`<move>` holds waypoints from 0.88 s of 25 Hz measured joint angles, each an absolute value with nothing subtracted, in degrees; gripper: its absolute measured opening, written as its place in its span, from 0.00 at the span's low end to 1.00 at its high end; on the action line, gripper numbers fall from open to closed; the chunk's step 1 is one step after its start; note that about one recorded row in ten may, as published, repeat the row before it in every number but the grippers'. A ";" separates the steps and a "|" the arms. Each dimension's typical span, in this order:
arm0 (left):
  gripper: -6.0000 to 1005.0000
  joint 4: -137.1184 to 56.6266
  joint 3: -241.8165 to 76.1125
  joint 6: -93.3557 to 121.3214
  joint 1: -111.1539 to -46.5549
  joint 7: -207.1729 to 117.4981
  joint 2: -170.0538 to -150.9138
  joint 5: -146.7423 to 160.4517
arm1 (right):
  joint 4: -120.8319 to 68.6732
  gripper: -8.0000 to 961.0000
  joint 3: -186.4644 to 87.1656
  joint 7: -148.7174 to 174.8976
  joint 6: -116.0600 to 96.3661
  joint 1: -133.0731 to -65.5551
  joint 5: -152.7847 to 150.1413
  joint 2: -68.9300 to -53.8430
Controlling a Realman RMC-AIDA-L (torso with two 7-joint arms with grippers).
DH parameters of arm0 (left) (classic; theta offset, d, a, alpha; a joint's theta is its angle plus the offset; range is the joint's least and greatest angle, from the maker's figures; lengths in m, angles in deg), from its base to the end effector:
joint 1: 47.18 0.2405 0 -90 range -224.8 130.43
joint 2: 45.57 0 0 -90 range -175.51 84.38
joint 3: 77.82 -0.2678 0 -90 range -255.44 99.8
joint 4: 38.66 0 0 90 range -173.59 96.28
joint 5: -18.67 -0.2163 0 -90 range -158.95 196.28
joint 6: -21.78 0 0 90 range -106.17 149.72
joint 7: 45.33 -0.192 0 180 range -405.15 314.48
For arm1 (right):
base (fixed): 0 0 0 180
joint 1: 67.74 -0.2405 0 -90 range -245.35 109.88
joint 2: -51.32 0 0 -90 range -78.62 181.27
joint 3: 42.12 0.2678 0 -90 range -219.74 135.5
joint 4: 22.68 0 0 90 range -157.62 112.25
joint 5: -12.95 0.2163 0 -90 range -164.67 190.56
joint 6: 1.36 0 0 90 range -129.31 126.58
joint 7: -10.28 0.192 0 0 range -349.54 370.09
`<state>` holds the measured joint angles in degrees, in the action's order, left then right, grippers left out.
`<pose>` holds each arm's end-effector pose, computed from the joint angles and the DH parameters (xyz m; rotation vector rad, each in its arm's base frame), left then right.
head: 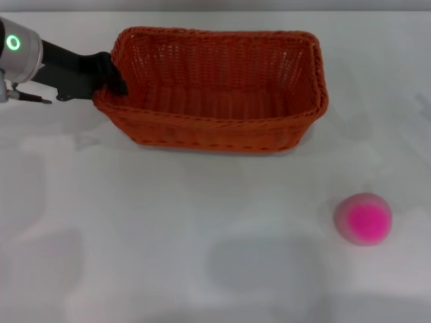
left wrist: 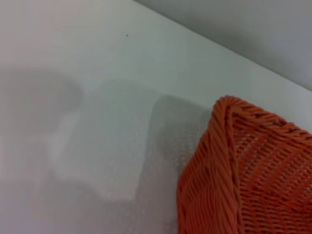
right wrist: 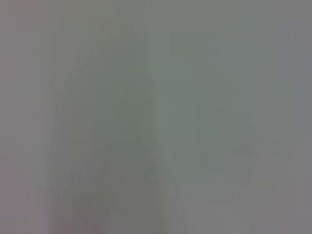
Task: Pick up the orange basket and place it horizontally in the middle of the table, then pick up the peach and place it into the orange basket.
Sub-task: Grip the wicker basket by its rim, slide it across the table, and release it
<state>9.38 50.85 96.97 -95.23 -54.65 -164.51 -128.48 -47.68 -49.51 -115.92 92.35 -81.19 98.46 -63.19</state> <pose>-0.2208 0.4485 -0.0490 -2.0165 -1.8826 -0.0847 0.3790 0.2950 0.0932 -1.7835 0.5442 0.9271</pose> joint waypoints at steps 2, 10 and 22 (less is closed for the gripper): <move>0.17 9.27 50.85 96.59 -94.98 -54.40 -164.51 -128.30 | -47.69 0.87 -49.51 -116.01 92.38 -81.06 98.46 -63.19; 0.17 9.34 50.91 96.38 -94.92 -55.20 -164.25 -127.85 | -47.66 0.87 -49.51 -116.13 92.38 -81.44 98.46 -63.20; 0.17 8.26 51.08 97.20 -94.86 -57.75 -164.04 -125.79 | -47.04 0.87 -50.15 -116.12 92.35 -81.71 98.47 -63.28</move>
